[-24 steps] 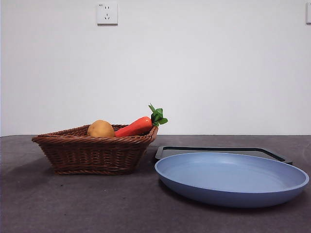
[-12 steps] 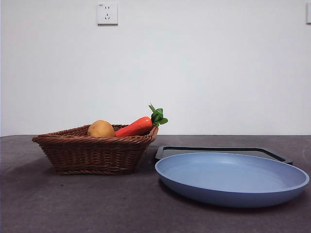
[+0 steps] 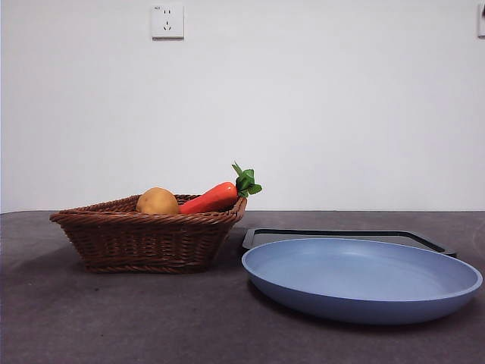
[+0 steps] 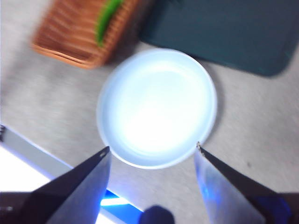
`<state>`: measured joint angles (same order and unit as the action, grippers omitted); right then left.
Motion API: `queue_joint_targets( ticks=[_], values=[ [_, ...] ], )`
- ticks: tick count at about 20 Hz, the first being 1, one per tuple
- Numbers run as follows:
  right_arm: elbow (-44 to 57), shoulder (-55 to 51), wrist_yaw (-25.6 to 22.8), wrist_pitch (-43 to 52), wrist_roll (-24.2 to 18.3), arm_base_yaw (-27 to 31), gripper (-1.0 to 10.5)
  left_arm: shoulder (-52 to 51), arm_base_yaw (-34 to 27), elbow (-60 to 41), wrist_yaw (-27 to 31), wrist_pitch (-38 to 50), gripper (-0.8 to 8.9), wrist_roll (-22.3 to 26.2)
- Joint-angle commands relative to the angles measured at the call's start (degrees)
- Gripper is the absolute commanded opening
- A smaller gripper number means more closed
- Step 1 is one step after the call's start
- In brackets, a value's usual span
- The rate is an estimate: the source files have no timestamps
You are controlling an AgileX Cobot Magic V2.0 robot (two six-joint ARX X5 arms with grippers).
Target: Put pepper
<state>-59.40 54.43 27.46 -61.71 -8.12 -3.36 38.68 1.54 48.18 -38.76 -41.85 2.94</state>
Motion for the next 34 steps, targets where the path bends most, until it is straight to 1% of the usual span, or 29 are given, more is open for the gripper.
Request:
queue_joint_targets(
  ticks=[1, 5, 10, 15, 19, 22, 29, 34],
  values=[
    [-0.96, 4.31, -1.86, 0.39, 0.42, -0.22, 3.1, 0.2, 0.04, 0.83, -0.52, 0.68, 3.63, -0.37],
    [-0.98, 13.33, -2.47, 2.32, 0.57, -0.63, 3.1, 0.2, 0.04, 0.83, -0.59, 0.68, 3.63, -0.37],
    [-0.96, 25.92, -2.6, 8.15, 0.63, -3.56, 3.1, 0.2, 0.02, 0.83, -0.61, 0.7, 3.63, -0.37],
    [-0.96, 34.93, -8.57, 13.4, 0.26, -5.79, 3.1, 0.2, 0.02, 0.83, -0.57, 0.68, 3.63, -0.37],
    [-0.96, 38.56, -8.52, 15.65, -0.33, -5.84, 3.1, 0.2, 0.02, 0.83, -0.52, 0.68, 3.63, -0.37],
    [-0.96, 40.57, -8.52, 16.94, -0.33, -5.9, 2.8, 0.2, 0.02, 0.83, -0.5, 0.68, 3.63, -0.37],
    [-0.96, 43.1, -8.26, 18.34, -0.52, -5.97, 2.8, 0.2, 0.02, 0.83, -0.48, 0.68, 3.63, -0.37],
    [-0.96, 44.7, -7.93, 18.43, -0.52, -6.91, 2.3, 0.2, 0.02, 0.83, -0.48, 0.68, 3.63, -0.37]
  ],
)
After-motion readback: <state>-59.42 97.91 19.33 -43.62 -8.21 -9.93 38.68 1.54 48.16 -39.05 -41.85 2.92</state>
